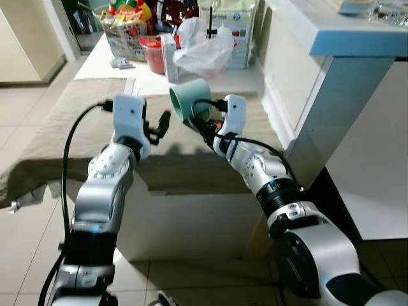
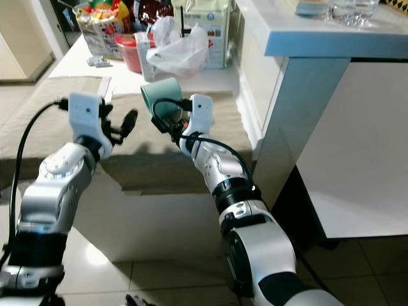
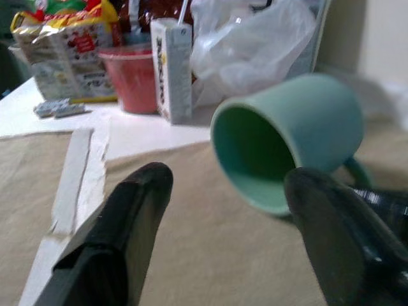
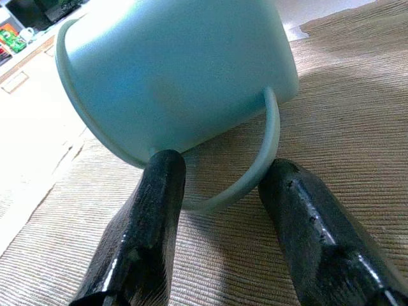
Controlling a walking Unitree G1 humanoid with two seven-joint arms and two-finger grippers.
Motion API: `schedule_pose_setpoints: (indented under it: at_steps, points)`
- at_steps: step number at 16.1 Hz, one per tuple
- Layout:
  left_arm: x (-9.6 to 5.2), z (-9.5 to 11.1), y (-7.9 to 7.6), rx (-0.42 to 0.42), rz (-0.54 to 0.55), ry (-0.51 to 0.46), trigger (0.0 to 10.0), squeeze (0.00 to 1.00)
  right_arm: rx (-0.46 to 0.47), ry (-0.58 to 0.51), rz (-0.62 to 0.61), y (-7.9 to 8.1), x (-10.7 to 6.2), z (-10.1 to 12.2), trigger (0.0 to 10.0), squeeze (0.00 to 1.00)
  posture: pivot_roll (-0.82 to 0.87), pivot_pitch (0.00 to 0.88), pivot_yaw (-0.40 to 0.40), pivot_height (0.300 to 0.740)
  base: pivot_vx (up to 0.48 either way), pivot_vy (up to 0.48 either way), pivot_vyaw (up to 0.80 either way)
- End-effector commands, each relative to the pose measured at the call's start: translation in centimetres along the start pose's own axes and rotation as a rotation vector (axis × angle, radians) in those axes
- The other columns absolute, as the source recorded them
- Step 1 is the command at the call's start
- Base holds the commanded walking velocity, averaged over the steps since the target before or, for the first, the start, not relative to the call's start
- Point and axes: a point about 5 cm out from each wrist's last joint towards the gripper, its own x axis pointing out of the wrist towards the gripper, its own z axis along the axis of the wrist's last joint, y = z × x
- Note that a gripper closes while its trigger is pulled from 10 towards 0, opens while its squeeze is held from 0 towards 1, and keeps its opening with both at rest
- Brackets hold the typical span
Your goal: Setting the table
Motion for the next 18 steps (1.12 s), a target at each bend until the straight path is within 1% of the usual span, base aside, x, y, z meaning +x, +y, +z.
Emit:
schedule_pose_setpoints:
  at_steps: [1, 2, 4, 6, 7, 10, 12, 14, 18]
  points:
    - [0.5, 0.6, 0.2, -0.022, -0.012, -0.021, 10.0, 0.0, 0.008, 0.006, 0.041, 1.5, 0.2, -1.0, 10.0, 0.0, -0.02, 0.022, 0.044, 0.74, 0.0, 0.0, 0.0]
    - [0.8, 0.8, 0.1, -0.041, -0.022, -0.03, 10.0, 0.0, 0.008, 0.007, 0.041, 1.5, 0.2, -1.0, 10.0, 0.0, -0.02, 0.023, 0.045, 0.74, 0.0, 0.0, 0.0]
    - [1.7, 1.8, -0.5, -0.115, -0.082, -0.056, 10.0, 0.0, 0.011, 0.009, 0.038, 1.3, 0.2, -1.0, 10.0, 0.0, -0.03, 0.021, 0.044, 0.74, 0.0, 0.0, 0.0]
    - [2.5, 1.8, -0.9, -0.174, -0.119, -0.045, 10.0, 0.0, 0.016, 0.008, 0.037, 1.3, 0.1, -1.0, 10.0, 0.0, -0.03, 0.021, 0.046, 0.74, 0.0, 0.0, 0.0]
    - [3.2, 1.7, -1.3, -0.221, -0.142, -0.033, 10.0, 0.0, 0.019, 0.006, 0.042, 1.3, 0.1, -0.9, 10.0, 0.0, -0.04, 0.022, 0.045, 0.74, 0.0, 0.0, 0.0]
    - [4.2, 1.1, -1.9, -0.238, -0.153, -0.005, 10.0, 0.0, 0.024, 0.001, 0.05, 1.5, 0.1, -0.7, 10.0, 0.0, -0.05, 0.026, 0.047, 0.74, 0.0, 0.0, 0.0]
    - [4.6, 0.5, -1.9, -0.241, -0.147, 0.017, 10.0, 0.0, 0.027, -0.005, 0.057, 1.7, 0.0, -0.5, 10.0, 0.0, -0.05, 0.03, 0.049, 0.74, 0.0, 0.0, 0.0]
    - [4.8, 0.3, -2.0, -0.243, -0.149, 0.024, 10.0, 0.0, 0.027, -0.006, 0.06, 1.7, 0.0, -0.5, 10.0, 0.0, -0.06, 0.036, 0.05, 0.74, 0.0, 0.0, 0.0]
    - [5.5, 0.2, -2.5, -0.19, -0.158, 0.019, 10.0, 0.0, 0.016, -0.005, 0.064, 1.8, -0.2, -0.7, 10.0, 0.0, -0.06, 0.046, 0.052, 0.74, 0.0, 0.0, 0.0]
